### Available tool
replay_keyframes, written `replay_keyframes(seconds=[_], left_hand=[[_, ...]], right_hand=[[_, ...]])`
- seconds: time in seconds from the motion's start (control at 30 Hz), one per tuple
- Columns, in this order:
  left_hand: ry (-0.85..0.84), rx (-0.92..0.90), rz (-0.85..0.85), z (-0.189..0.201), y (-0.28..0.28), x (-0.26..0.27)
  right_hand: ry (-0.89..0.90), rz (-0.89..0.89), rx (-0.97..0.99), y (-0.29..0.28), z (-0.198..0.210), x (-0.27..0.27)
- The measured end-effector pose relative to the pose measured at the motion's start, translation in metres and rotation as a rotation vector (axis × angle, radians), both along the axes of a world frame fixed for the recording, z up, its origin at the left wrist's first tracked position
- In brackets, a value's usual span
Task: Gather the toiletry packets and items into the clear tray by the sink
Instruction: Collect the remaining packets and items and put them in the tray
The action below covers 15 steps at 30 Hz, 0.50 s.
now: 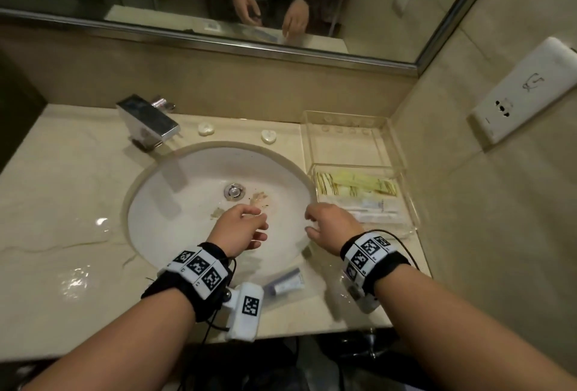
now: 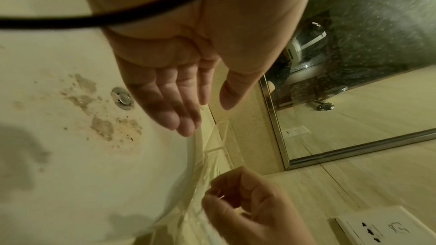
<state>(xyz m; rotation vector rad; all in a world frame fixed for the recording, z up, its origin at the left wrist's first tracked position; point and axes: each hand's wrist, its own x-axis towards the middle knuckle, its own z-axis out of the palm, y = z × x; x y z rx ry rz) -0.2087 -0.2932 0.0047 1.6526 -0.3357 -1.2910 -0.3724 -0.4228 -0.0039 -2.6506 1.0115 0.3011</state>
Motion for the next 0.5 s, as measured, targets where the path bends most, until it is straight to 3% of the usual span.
replay_keyframes(seconds=[0.2,0.5], left_hand=[[-0.006,-0.002,-0.033,-0.005,0.031,0.015],[-0.01,0.003,-0.069,-0.005,0.051,0.027]], right_hand=[[0.148,0.148,0.131,0.055,-0.03,-0.009],[0.294,0.145,-0.008,0.087,-0.046,-0.012]])
